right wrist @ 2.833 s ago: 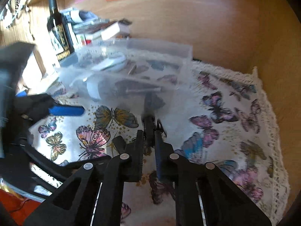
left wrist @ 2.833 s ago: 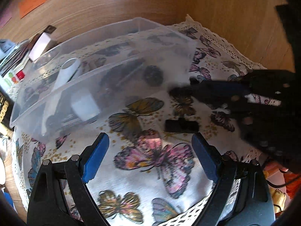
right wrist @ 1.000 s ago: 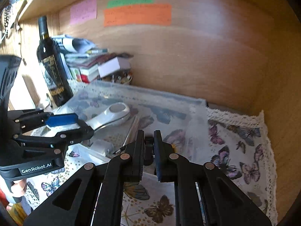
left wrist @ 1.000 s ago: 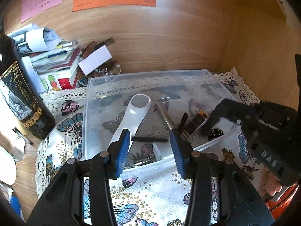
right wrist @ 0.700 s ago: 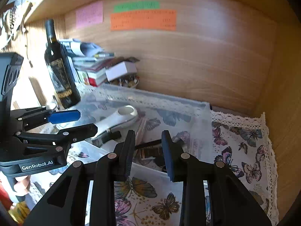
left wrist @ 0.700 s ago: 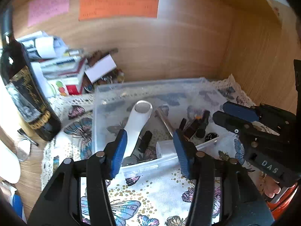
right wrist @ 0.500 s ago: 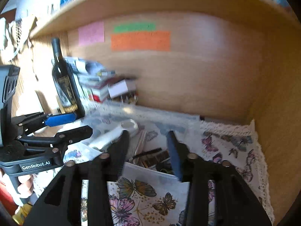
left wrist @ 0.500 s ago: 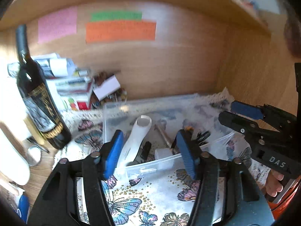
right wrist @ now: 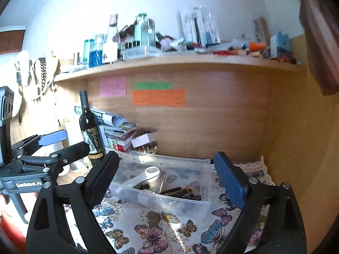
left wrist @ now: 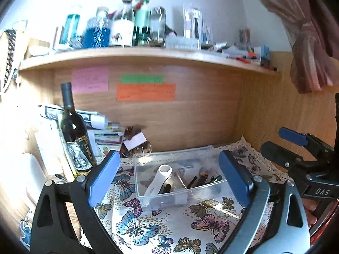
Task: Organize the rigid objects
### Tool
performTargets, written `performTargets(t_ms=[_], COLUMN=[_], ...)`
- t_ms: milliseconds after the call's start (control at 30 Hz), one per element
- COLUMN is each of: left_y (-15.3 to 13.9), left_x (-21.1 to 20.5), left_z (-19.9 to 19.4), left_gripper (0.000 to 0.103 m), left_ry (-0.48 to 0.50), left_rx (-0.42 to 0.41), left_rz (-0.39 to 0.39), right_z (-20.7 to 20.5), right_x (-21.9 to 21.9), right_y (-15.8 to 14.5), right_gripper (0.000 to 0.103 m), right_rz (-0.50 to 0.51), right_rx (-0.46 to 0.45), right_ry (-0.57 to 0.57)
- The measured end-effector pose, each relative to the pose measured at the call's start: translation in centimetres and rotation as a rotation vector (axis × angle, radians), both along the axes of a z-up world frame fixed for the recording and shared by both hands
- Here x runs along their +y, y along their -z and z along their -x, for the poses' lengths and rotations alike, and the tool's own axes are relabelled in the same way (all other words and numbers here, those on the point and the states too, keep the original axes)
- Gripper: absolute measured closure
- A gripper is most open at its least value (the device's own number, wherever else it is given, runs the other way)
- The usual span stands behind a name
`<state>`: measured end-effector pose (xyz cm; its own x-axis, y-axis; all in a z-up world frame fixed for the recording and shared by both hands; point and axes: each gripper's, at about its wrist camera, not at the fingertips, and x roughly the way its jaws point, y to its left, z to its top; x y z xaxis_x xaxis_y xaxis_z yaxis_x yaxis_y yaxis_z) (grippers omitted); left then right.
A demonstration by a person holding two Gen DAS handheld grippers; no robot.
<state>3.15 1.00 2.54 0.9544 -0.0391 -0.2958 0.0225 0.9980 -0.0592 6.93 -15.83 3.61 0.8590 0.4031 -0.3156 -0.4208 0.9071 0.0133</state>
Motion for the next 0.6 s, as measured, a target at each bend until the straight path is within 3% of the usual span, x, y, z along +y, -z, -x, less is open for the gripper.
performTargets(t_ms=[100, 600], left_y=[-0.2, -0.3], left_x=[-0.2, -0.8], left_z=[1.1, 3.8], left_gripper=[0.003, 0.001], left_ry=[-0.011, -0.007], left_rx=[-0.026, -0.059], left_rz=[-0.011, -0.007], right_z=[1.0, 3.4], right_x=[-0.3, -0.8], right_y=[-0.1, -0.2], right_gripper=[0.001, 0.000], right_rz=[-0.018, -0.036], right_rx=[-0.016, -0.038], right_ry=[0.007, 0.025])
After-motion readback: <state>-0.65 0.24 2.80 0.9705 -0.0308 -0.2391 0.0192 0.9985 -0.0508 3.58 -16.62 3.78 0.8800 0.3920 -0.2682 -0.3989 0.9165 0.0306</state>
